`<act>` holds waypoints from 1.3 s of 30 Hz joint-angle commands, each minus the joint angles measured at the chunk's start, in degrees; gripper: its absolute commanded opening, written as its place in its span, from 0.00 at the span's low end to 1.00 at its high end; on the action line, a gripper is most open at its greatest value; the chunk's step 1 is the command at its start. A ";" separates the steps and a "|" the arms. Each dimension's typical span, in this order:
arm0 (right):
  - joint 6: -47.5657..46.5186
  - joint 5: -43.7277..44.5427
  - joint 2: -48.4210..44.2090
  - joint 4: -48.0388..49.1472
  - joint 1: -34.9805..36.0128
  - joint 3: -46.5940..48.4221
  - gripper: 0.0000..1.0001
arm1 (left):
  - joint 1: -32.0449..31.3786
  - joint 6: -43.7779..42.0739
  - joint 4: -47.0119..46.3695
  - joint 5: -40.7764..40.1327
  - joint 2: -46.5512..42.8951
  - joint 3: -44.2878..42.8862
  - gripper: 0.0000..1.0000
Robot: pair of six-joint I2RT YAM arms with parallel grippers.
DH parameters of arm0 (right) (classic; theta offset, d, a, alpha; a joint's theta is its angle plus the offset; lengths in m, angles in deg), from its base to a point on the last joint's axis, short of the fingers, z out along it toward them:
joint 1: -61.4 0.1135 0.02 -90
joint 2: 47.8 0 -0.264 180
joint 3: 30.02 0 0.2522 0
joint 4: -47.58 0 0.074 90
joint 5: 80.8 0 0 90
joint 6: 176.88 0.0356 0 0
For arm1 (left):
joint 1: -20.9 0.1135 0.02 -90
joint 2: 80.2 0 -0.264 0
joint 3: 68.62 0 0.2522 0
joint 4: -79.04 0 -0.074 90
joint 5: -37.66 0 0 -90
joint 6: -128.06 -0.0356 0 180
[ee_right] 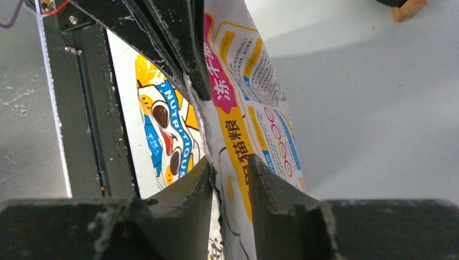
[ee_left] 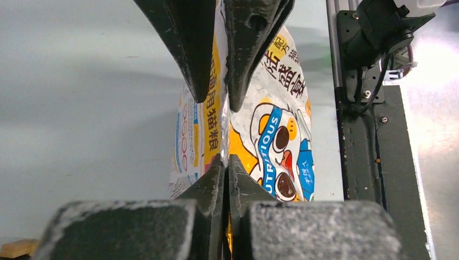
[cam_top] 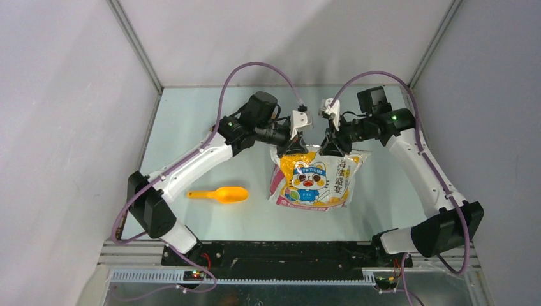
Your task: Serve the pet food
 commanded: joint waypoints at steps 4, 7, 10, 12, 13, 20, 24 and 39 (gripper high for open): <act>0.79 -2.11 0.07 2.13 0.19 3.09 0.00 | -0.15 -0.76 -0.52 -1.79 -1.35 -2.34 0.00; 2.79 -1.45 0.11 2.73 0.21 3.81 0.22 | 0.20 -0.41 -0.58 -2.46 -1.89 -2.21 0.00; 4.01 -2.22 0.52 3.95 0.98 4.50 0.38 | 0.14 1.66 -1.16 -1.27 -1.73 -3.09 0.00; 4.17 -2.49 1.19 4.26 2.00 4.97 0.35 | 0.15 3.20 -1.77 0.04 -1.33 -3.70 0.00; 4.23 -2.77 1.66 4.42 2.40 5.05 0.30 | 0.13 3.60 -1.94 0.35 -1.19 -3.80 0.00; 3.93 -4.78 2.38 4.18 2.67 5.06 0.05 | 0.21 5.34 -2.11 3.20 -1.73 -2.57 0.00; 1.49 -3.67 0.85 1.18 1.36 4.54 0.05 | 0.45 4.49 -1.23 3.30 -2.41 -1.72 0.00; -12.03 -0.06 -7.79 -14.50 -18.35 1.58 0.04 | 3.77 0.05 4.26 3.32 -5.28 -0.20 0.00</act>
